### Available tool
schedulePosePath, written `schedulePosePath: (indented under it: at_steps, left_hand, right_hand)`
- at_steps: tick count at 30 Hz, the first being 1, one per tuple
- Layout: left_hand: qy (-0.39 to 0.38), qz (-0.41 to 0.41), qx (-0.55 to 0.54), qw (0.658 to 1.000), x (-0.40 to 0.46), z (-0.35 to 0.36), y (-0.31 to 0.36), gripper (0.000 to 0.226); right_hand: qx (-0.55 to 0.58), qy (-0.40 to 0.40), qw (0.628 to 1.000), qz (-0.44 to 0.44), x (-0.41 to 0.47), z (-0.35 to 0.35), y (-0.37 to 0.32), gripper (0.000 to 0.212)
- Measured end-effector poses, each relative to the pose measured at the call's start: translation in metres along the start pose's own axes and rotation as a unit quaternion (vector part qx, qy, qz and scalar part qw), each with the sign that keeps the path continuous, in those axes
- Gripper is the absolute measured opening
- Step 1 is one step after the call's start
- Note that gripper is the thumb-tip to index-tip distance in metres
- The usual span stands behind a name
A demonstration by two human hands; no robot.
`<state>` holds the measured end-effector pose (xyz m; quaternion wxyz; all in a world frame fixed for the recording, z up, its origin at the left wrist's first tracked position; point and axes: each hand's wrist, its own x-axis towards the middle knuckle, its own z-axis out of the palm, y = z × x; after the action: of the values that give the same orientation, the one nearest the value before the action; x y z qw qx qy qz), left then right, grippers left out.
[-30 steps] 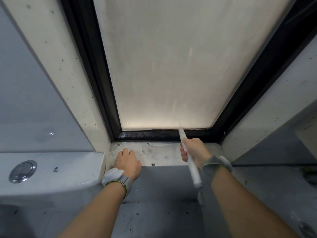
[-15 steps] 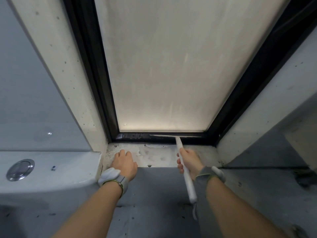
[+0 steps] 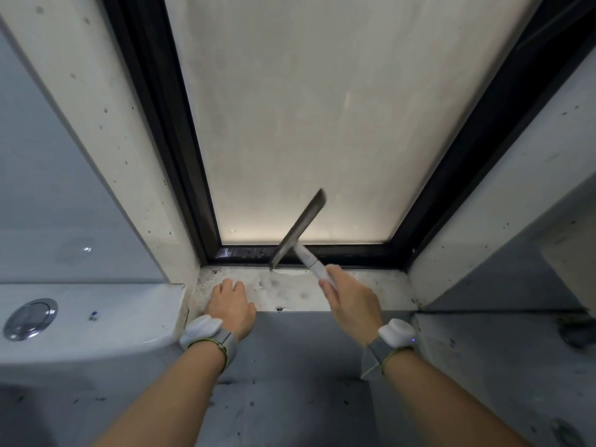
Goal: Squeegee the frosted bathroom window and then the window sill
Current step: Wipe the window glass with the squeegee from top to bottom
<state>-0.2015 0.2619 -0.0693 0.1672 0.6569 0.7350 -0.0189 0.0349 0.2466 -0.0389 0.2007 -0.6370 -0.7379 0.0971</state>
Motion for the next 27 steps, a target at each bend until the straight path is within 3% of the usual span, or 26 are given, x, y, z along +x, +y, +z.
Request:
schedulePosePath:
  at_steps: [3,5,9,16,21,27]
  left_hand:
    - [0.001,-0.002,0.002,1.000,0.001,0.000,0.003,0.039]
    - [0.002,-0.002,0.006,1.000,0.001,-0.001,0.004,0.040]
    - [0.003,0.002,0.008,1.000,0.001,0.000,0.002,0.038]
    - [-0.003,0.002,0.007,1.000,0.002,0.004,0.000,0.039]
    - [-0.001,0.007,0.006,1.000,0.003,0.006,-0.002,0.042]
    - [0.008,0.012,0.012,1.000,0.004,0.010,-0.003,0.042]
  right_hand:
    - [0.038,0.062,0.997,0.033,0.010,-0.012,0.020,0.025]
    - [0.102,0.084,0.985,0.111,0.009,-0.009,0.027,0.028]
    - [0.211,0.042,0.950,0.228,0.003,0.006,0.034,0.032]
    - [0.252,0.032,0.933,0.254,0.002,0.027,0.047,0.032]
    - [0.305,-0.005,0.896,0.322,-0.006,0.048,0.047,0.034]
    - [0.334,0.010,0.892,0.304,-0.006,0.042,0.054,0.034]
